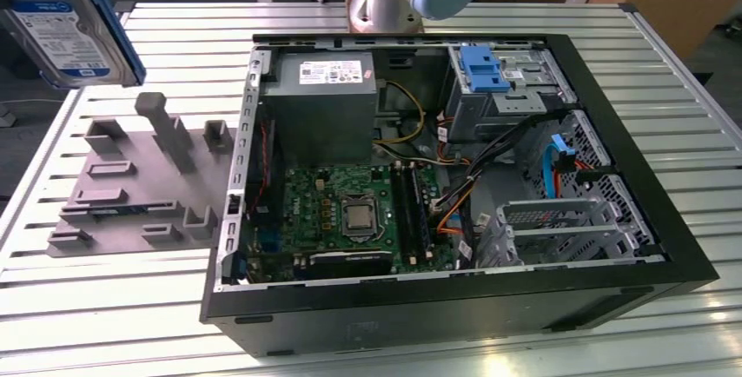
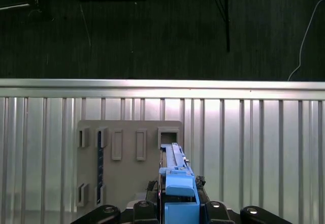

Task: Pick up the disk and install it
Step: 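Pick up the disk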

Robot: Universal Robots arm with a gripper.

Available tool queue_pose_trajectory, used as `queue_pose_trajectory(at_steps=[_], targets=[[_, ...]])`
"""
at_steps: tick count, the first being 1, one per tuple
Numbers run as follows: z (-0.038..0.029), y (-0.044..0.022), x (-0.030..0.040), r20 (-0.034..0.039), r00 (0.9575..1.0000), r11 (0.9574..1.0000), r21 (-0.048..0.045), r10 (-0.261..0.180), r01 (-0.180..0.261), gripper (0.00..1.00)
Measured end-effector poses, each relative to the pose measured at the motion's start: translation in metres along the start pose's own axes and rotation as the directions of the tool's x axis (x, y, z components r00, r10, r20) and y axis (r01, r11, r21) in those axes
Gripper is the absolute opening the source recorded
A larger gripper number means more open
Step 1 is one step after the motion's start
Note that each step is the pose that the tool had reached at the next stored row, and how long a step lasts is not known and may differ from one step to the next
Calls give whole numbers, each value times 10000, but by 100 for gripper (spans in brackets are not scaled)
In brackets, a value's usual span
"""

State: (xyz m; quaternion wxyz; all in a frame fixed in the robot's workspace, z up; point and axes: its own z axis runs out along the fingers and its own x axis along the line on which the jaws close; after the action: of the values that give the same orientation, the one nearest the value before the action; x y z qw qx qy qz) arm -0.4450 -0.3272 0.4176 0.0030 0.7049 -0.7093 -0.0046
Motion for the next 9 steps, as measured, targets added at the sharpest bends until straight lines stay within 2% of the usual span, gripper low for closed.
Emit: queue_pose_trajectory(at_steps=[9], targets=[[-60, 1, 0, 0, 10000, 10000, 1, 0, 0, 36]])
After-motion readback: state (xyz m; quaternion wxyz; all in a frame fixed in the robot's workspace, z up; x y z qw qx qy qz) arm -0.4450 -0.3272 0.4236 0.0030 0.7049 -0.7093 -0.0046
